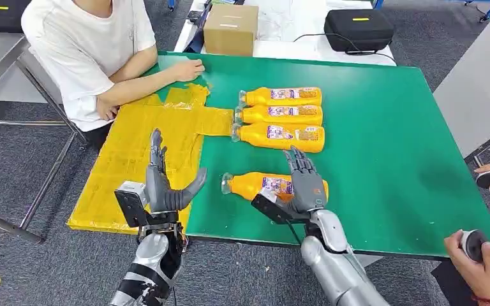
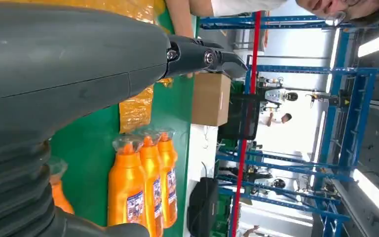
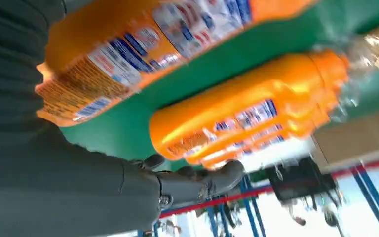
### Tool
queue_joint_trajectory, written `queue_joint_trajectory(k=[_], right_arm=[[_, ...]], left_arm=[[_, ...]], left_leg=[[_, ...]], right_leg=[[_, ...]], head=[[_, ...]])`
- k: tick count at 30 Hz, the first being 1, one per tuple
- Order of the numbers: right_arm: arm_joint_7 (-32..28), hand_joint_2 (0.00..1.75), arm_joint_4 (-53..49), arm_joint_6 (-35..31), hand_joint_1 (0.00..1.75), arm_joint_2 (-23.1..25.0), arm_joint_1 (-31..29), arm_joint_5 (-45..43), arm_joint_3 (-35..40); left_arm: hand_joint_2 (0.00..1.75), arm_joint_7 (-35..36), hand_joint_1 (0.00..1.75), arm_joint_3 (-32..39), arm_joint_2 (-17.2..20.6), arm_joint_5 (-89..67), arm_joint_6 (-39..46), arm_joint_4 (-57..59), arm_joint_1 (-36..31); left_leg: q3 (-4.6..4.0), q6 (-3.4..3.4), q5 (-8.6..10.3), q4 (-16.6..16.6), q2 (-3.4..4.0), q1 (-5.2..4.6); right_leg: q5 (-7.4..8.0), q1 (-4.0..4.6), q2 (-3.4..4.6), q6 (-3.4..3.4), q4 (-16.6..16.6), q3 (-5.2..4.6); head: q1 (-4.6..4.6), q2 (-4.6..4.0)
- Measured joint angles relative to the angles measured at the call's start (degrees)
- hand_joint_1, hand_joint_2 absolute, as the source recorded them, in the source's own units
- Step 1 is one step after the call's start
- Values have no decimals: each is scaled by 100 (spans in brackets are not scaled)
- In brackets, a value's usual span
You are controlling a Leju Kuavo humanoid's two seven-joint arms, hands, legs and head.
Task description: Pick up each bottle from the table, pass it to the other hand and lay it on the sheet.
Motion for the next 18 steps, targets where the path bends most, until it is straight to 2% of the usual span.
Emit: queue_joint_trajectory(k=[8,11,13,18], right_arm=[[32,175,71,71,0,2,-58,28,0],[264,175,495,571,0,-17,-462,198,11],[551,175,865,1530,0,-153,-903,358,190],[682,175,977,1914,0,-324,-1006,444,374]], left_arm=[[175,0,0,4,0,4,-9,2,-2],[175,0,0,37,0,79,-31,78,-31],[175,0,0,127,-4,122,-79,234,-66],[175,0,0,216,-13,251,-138,383,-95]], left_leg=[[0,0,1,0,0,0],[0,0,1,1,-1,0],[-1,0,0,1,-2,0],[-1,0,0,1,-2,-1]], right_leg=[[0,0,0,0,0,0],[0,0,0,1,1,0],[0,0,0,1,0,-1],[0,-1,-1,1,0,0]], head=[[0,0],[0,0],[2,0],[0,0]])
